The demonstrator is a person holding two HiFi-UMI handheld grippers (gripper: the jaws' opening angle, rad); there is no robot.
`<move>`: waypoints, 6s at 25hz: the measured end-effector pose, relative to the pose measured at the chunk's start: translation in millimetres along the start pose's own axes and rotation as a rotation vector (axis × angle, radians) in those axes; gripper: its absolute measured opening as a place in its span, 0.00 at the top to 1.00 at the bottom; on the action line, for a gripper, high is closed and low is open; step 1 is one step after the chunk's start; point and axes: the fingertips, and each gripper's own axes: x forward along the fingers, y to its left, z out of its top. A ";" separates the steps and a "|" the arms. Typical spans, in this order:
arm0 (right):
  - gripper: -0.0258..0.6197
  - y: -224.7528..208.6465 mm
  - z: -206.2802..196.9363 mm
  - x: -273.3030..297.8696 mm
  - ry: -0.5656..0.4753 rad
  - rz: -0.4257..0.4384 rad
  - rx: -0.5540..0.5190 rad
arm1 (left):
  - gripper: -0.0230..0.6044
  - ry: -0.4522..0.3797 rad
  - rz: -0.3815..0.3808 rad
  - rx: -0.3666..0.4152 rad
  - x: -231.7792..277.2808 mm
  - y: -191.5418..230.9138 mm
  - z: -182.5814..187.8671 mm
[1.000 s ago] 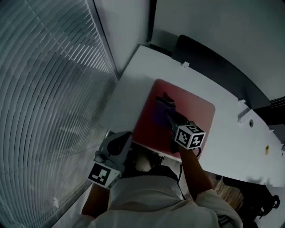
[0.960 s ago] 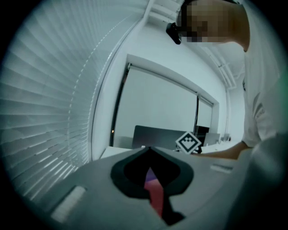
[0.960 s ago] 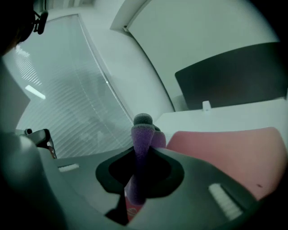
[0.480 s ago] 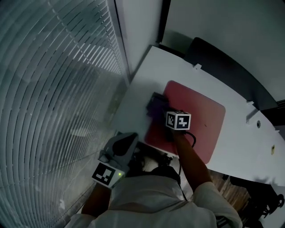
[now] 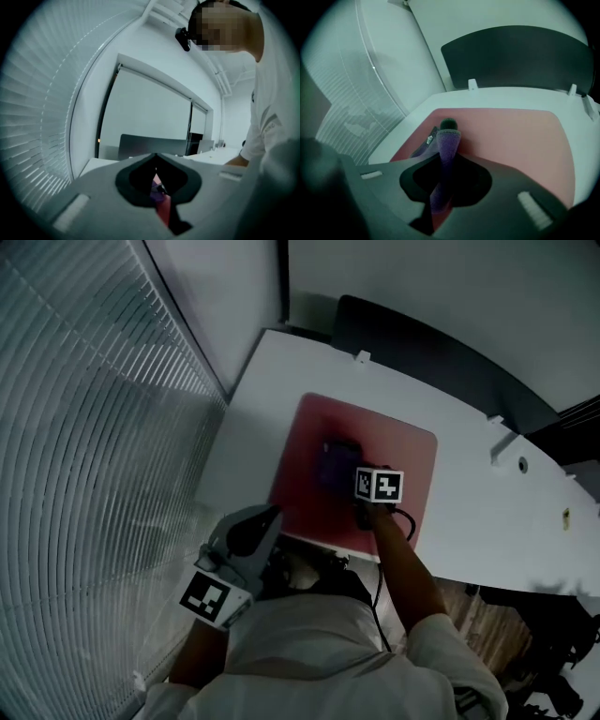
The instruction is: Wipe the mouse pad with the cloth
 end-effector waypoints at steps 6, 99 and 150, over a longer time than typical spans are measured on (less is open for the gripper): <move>0.88 -95.2 -17.1 -50.0 -0.013 -0.059 0.055 | 0.96 0.009 -0.035 -0.012 48.4 -56.1 0.1; 0.88 -152.6 -85.9 -285.0 -0.247 -0.132 -0.170 | 0.96 0.058 -0.142 0.023 123.7 -175.9 -14.9; 0.88 -78.2 -155.4 -179.6 0.015 0.108 -0.086 | 0.96 0.014 0.092 -0.001 15.2 -212.2 -31.7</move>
